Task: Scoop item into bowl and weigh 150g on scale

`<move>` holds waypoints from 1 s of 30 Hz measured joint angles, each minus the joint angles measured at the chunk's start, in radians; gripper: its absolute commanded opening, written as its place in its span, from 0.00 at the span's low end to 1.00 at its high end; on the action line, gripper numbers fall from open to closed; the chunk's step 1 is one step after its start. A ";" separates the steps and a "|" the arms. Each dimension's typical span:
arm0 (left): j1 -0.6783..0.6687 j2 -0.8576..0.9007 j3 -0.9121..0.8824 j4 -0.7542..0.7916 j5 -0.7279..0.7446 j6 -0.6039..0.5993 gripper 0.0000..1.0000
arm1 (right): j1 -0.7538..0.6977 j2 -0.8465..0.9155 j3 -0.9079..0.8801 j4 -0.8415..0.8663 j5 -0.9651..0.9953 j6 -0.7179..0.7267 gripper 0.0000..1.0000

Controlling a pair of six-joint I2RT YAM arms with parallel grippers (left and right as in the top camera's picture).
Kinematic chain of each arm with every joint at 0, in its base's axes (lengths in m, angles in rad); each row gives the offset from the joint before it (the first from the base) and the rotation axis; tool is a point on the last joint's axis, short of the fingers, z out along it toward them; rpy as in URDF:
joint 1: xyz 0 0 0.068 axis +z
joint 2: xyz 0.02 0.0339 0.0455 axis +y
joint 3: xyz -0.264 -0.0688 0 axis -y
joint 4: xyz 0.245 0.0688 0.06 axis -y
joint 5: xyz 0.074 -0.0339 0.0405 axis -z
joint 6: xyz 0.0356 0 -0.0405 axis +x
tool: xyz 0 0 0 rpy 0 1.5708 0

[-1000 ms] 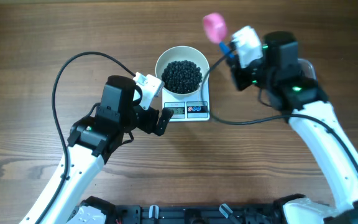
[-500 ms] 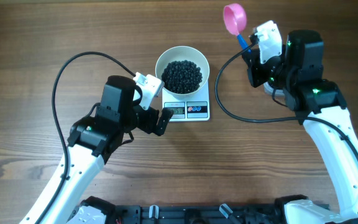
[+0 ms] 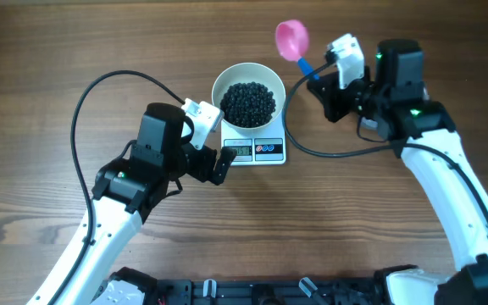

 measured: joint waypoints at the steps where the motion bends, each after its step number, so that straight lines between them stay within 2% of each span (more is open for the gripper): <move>1: 0.000 0.000 0.000 0.000 0.000 0.000 1.00 | 0.007 0.006 0.000 0.000 -0.003 0.001 0.04; 12: 0.000 0.000 0.000 0.000 0.000 0.000 1.00 | 0.121 0.094 0.000 0.000 -0.001 -0.020 0.04; 30: 0.000 0.000 0.000 0.000 0.000 0.000 1.00 | 0.176 0.150 0.000 -0.066 0.109 -0.131 0.04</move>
